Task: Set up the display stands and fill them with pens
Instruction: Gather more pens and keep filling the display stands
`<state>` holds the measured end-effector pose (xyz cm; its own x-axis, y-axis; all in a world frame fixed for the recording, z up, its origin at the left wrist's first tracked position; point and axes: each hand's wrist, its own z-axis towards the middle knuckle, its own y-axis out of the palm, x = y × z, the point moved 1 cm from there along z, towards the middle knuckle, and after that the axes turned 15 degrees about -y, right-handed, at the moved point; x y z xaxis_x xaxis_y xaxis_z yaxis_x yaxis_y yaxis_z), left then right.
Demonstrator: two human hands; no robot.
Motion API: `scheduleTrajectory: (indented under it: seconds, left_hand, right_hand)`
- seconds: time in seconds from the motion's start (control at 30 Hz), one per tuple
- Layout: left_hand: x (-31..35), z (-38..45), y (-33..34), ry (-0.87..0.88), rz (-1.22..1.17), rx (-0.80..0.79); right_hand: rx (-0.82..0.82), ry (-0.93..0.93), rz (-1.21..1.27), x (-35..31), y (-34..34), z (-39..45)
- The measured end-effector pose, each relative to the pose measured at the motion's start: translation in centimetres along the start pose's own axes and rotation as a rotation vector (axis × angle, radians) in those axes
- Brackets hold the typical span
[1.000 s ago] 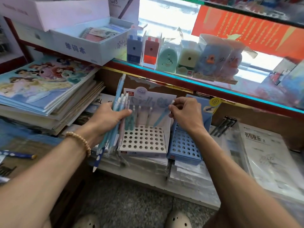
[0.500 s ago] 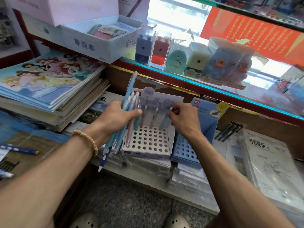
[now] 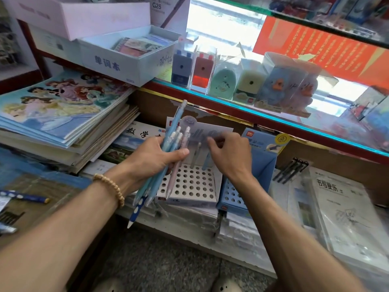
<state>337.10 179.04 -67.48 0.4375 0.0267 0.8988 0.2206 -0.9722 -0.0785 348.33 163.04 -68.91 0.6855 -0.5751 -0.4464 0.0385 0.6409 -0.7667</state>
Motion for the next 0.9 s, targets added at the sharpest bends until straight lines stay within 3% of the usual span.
scheduleTrajectory:
  seconds: [0.07, 0.13, 0.23, 0.33, 0.43, 0.6, 0.73, 0.9]
  left_hand:
    - [0.0, -0.1, 0.1, -0.002, 0.011, -0.01]
    - [0.0, -0.2, 0.3, -0.01, 0.009, -0.03]
    - [0.1, -0.3, 0.6, -0.015, 0.024, -0.05]
    - [0.4, -0.3, -0.1, 0.002, 0.011, 0.0]
    - [0.3, -0.2, -1.3, 0.013, -0.011, 0.134]
    - [-0.4, 0.0, -3.0, -0.003, -0.043, 0.202]
    - [-0.6, -0.2, -3.7, 0.0, -0.034, 0.2]
    - [-0.7, -0.7, -4.4, 0.0, -0.049, 0.201]
  right_hand:
    - [-0.005, 0.002, 0.314, -1.8, -1.2, 0.2]
    - [-0.162, 0.064, 0.596, -2.9, -2.0, 0.2]
    - [-0.295, 0.123, 0.788, -3.1, -2.2, 0.0]
    - [-0.226, 0.205, 0.913, -3.0, -2.6, 0.6]
    - [-0.101, 0.263, 0.894, -2.5, -3.4, 1.2]
    - [0.019, 0.223, 0.592, -1.2, -2.5, 1.0]
    - [0.046, 0.133, 0.381, -0.8, -0.3, 1.1]
    - [0.006, 0.092, 0.313, -0.9, 1.7, 1.1]
